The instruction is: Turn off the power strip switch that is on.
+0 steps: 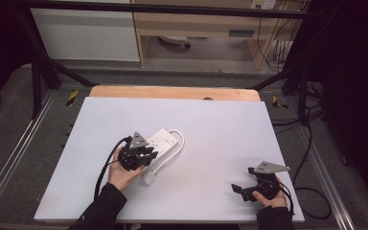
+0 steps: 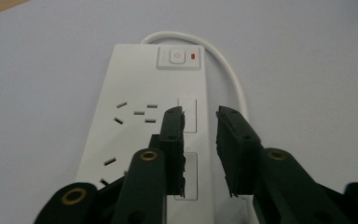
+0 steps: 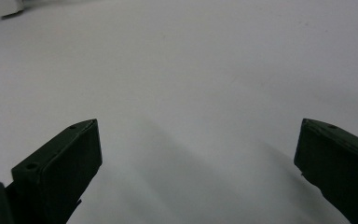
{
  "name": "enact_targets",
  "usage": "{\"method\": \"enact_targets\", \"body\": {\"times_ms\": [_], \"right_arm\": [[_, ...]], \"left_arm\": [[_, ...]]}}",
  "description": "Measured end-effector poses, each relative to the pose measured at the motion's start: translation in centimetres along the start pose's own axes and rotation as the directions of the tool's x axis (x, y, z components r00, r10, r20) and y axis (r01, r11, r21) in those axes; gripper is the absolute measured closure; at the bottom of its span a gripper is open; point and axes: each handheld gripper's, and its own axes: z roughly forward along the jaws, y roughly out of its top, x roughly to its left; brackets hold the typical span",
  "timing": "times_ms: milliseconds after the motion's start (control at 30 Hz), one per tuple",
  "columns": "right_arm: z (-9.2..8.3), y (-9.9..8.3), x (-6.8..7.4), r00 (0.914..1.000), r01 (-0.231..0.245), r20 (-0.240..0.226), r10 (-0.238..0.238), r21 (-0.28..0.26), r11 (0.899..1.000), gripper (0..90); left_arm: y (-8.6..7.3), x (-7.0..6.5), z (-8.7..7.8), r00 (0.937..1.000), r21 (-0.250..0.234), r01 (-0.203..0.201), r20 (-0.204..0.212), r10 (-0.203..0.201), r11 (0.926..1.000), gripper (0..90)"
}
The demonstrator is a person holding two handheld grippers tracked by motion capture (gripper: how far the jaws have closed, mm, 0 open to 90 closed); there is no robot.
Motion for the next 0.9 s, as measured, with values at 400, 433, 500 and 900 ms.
{"method": "enact_targets", "body": {"times_ms": [400,433,500,900], "right_arm": [[0.0,0.0,0.0,1.0000,0.004,0.003,-0.004,-0.002,1.000,1.3],[0.0,0.0,0.0,1.0000,0.004,0.002,-0.004,-0.002,1.000,1.3],[0.0,0.0,0.0,1.0000,0.002,0.002,-0.002,-0.002,1.000,1.3],[-0.1,0.0,0.0,1.0000,-0.001,0.004,0.001,-0.005,1.000,1.3]], "left_arm": [[-1.3,1.5,-2.0,0.9978,0.021,0.041,-0.052,-0.040,0.9989,35.1],[-1.4,1.6,-2.2,0.9974,0.024,0.047,-0.056,-0.045,0.9986,31.9],[-1.6,1.7,-2.5,0.9963,0.027,0.055,-0.067,-0.053,0.9981,25.2],[-3.0,2.5,-4.3,0.9902,0.024,0.056,-0.129,-0.053,0.9981,7.3]]}}
